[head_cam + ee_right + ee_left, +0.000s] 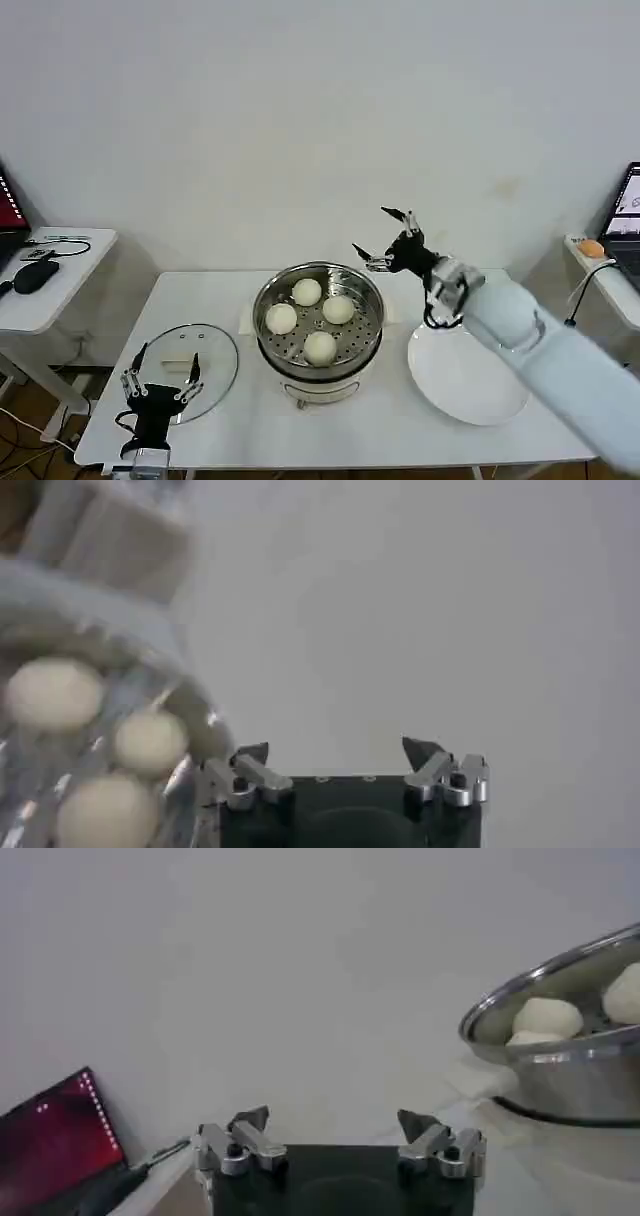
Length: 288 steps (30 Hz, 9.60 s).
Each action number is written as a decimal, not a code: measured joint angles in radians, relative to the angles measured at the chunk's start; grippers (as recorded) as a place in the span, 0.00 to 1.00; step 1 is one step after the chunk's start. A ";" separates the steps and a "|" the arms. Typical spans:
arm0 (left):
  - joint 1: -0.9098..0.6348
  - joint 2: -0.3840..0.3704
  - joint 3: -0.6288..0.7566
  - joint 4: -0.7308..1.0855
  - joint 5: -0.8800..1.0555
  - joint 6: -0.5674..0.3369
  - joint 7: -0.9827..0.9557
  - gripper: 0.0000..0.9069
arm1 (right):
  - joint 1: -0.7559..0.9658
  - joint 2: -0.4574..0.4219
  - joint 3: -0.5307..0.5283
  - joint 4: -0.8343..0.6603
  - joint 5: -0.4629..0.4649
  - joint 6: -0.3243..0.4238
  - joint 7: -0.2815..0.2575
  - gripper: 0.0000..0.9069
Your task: Take steamed baozi put them in steamer then cover it.
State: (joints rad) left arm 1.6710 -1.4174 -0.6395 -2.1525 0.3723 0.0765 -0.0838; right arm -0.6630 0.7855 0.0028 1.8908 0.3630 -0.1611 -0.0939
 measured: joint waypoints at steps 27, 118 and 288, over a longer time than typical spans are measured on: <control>-0.124 0.193 0.030 0.348 0.750 -0.040 -0.039 1.00 | -0.983 0.482 0.911 0.009 -0.005 0.367 -0.146 1.00; -0.609 0.370 0.319 0.225 0.704 0.366 0.138 0.00 | -1.001 0.551 0.824 -0.002 -0.136 0.423 -0.143 1.00; 0.164 0.015 -0.008 0.027 -0.379 -0.191 -0.059 1.00 | -1.103 0.556 0.672 0.068 -0.212 0.325 -0.098 1.00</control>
State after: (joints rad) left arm 1.8348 -1.4026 -0.6473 -2.1254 -0.0064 -0.1145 -0.1429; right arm -1.7658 1.3420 0.6744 1.9593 0.1506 0.1642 -0.1919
